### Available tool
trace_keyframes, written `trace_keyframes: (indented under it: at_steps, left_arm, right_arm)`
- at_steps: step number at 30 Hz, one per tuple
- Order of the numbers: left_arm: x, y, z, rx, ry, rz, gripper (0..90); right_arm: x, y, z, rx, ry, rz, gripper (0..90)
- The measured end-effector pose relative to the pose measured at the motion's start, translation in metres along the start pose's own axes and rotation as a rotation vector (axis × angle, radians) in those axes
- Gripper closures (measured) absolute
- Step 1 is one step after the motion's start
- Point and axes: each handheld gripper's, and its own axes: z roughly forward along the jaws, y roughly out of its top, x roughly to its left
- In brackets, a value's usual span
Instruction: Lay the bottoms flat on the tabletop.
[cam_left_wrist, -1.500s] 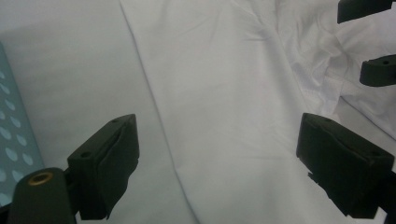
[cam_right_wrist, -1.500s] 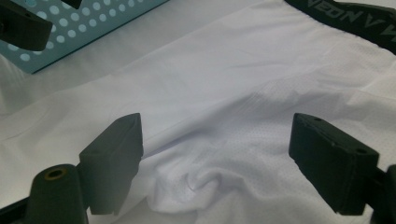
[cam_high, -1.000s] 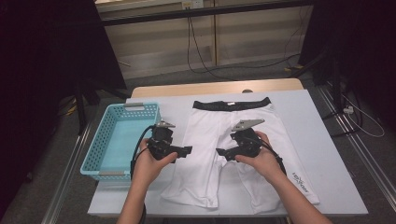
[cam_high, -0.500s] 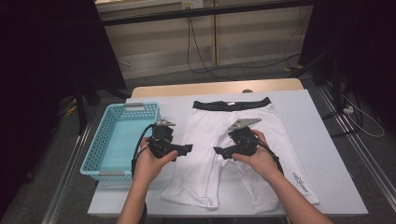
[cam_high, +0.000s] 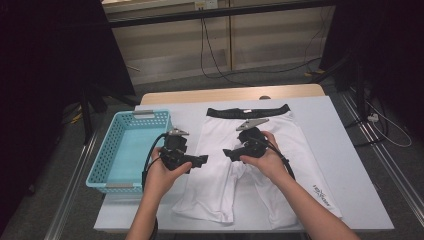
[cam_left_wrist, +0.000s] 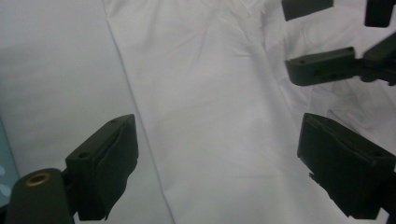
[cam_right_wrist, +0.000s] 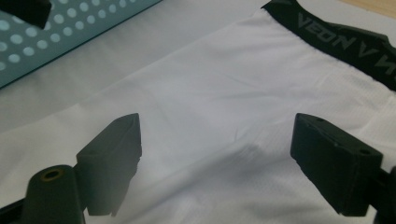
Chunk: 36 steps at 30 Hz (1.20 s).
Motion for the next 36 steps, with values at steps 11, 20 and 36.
trace_keyframes:
  at_steps: [11, 20, 36]
  left_arm:
    - [-0.002, -0.006, 0.002, 0.015, -0.009, 0.007, 12.7]
    - [-0.004, -0.011, 0.005, 0.027, 0.005, 0.002, 12.7]
    - [-0.004, -0.016, 0.003, 0.028, -0.009, 0.001, 12.7]
  right_arm:
    - [-0.009, 0.018, 0.022, 0.003, -0.049, 0.032, 17.5]
    - [-0.016, 0.021, 0.038, 0.021, -0.065, 0.053, 18.0]
    - [-0.029, 0.034, 0.061, 0.016, -0.07, 0.102, 20.5]
